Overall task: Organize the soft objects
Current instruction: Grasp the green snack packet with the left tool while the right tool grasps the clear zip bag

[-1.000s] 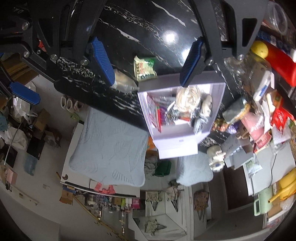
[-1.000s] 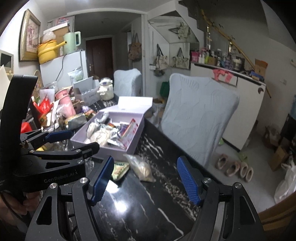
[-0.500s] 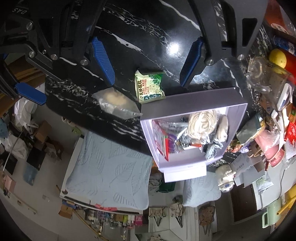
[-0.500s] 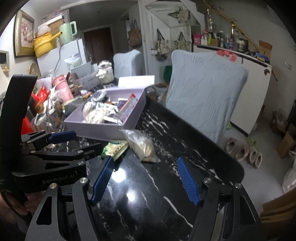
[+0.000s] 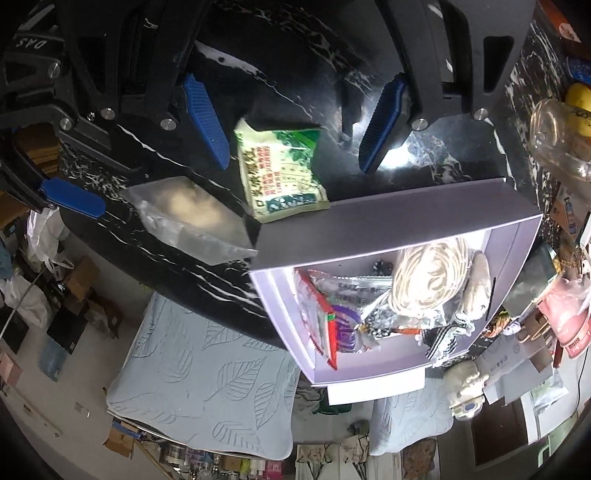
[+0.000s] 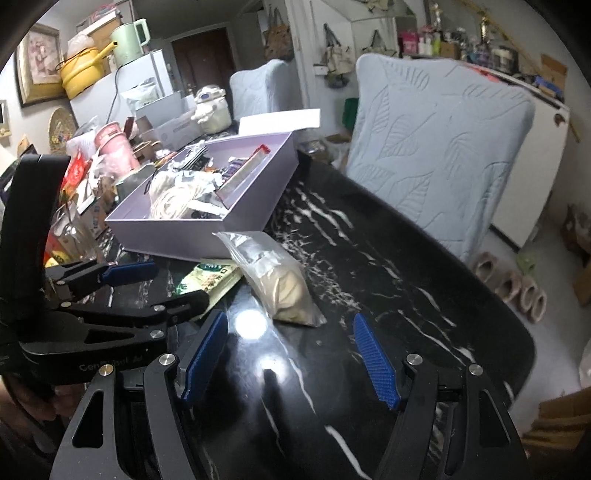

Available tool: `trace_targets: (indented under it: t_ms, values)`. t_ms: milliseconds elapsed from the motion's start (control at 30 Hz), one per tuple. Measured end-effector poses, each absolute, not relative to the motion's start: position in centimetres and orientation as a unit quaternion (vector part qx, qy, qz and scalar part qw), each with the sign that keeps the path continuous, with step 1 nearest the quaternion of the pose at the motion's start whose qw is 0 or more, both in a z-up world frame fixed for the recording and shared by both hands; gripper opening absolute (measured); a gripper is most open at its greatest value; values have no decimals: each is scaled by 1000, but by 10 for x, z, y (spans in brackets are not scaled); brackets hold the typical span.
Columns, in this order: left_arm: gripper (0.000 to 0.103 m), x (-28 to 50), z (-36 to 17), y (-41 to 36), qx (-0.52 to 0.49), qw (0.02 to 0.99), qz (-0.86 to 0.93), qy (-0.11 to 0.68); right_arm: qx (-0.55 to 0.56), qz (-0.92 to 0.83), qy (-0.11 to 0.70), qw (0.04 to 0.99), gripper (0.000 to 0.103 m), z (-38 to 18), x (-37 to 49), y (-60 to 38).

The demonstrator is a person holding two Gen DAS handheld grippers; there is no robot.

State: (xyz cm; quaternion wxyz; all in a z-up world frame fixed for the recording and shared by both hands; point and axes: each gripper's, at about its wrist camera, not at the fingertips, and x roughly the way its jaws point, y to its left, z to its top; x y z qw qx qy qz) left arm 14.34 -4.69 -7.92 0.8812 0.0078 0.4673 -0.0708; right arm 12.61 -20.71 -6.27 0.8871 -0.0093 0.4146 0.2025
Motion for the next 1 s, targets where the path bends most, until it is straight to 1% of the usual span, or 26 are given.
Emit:
trace_targets:
  t_ms: [267,300,367,400,433,467,500,600,800,833,867,900,933,1000]
  values:
    - [72,144,-82,-38,-1,877,-76,474,-4,235,428,873,71,-73,157,-198]
    - [72,144,-83,-38,-3,877,-78,475,-3,239,431,870,70,-75,160,-196]
    - [72,144,-84,-37,-6,875,-79,477,-2,245,435,866,60,-78,165,-194]
    - [72,144,-84,-38,-9,874,-82,479,-3,247,437,865,50,-80,167,-193]
    - [72,144,-85,-38,-14,872,-86,482,-6,247,438,864,37,-81,168,-192]
    - [72,148,-85,-36,-17,871,-89,483,-10,244,439,864,36,-82,168,-191]
    - [72,149,-86,-36,-19,869,-93,485,-9,246,438,865,33,-82,168,-192]
    - [72,154,-89,-37,-19,868,-95,487,-9,240,437,867,30,-80,164,-195]
    - [72,160,-96,-48,-2,869,-89,486,1,225,438,871,29,-77,153,-212]
    - [70,159,-97,-51,5,870,-84,485,2,222,438,871,29,-77,151,-214]
    - [65,158,-97,-55,19,873,-78,482,2,219,438,872,29,-76,148,-217]
    - [53,156,-96,-60,30,876,-81,474,2,217,438,872,29,-76,146,-220]
    - [45,155,-95,-61,28,876,-86,474,1,216,438,872,29,-76,144,-221]
    - [42,152,-94,-65,27,874,-91,477,2,212,437,874,29,-76,138,-225]
